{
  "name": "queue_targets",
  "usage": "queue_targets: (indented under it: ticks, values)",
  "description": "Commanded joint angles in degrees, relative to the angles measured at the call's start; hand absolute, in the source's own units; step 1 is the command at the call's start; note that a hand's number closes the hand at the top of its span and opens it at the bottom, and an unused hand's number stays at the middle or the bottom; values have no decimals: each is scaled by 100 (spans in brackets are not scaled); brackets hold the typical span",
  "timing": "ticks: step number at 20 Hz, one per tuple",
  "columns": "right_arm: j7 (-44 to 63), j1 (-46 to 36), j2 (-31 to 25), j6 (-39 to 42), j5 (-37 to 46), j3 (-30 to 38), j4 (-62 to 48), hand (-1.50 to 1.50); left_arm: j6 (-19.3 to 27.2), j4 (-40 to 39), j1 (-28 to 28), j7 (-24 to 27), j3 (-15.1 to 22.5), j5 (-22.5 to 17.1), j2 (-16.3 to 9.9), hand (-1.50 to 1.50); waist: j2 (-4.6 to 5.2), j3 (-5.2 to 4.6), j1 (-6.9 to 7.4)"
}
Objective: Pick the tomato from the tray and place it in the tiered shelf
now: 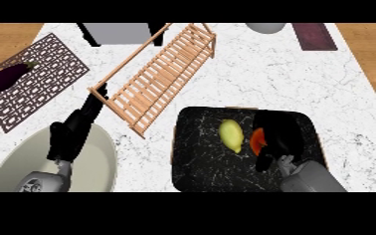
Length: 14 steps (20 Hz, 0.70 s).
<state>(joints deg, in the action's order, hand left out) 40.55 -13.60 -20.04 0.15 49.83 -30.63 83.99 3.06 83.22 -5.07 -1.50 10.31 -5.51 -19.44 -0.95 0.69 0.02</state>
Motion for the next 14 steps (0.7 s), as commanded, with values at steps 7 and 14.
queue_targets:
  ticks: [7, 14]
  values:
    - [-1376, -534, -559, 463, -323, 88, 210, 150, -160, -493, 360, -16, 43, -9, 62, 0, 145, -69, 122]
    - [-3805, -1468, -1335, 1312, -1524, 651, -82, 150, -78, -498, 306, -29, 212, 99, 258, 0, 162, -67, 142]
